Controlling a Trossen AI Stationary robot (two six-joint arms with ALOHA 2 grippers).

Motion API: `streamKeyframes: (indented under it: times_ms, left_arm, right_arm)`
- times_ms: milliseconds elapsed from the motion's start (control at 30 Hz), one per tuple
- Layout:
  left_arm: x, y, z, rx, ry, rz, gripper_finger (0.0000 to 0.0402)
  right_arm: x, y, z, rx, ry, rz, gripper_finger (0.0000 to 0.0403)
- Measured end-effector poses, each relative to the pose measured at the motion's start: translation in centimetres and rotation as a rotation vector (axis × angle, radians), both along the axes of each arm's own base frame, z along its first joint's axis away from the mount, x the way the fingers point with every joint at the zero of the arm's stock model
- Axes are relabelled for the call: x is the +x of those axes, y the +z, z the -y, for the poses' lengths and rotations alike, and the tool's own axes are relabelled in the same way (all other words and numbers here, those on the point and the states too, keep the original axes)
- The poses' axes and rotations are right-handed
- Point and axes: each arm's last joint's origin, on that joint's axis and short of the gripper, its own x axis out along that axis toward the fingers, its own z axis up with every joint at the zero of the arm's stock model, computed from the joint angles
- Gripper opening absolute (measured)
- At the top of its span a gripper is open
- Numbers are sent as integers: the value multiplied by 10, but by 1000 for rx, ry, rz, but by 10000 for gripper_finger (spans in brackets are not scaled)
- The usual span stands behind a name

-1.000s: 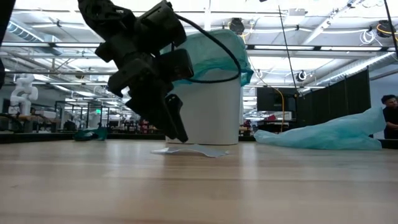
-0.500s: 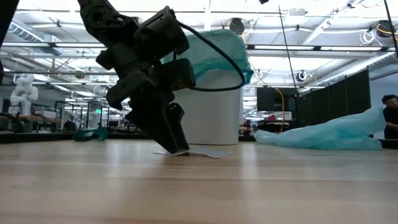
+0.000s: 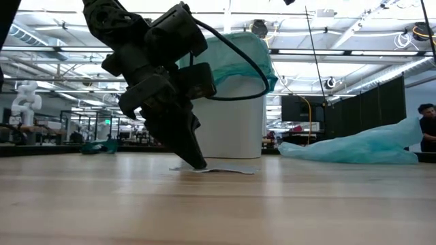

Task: Place trash/remove bag and relplace
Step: Put the white paper into the blue trash bag inside the white trash bin

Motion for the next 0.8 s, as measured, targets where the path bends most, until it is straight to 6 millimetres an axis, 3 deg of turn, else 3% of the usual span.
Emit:
streamKeyframes:
  times_ms: [433,800]
  left_arm:
    - [1,32,-4,236,-29,-4,1]
    - [1,37,-6,230,-6,1,0]
  right_arm:
    - [-1,-7,0,11,0,-70,102]
    - [0,-11,-17,38,61,-108,102]
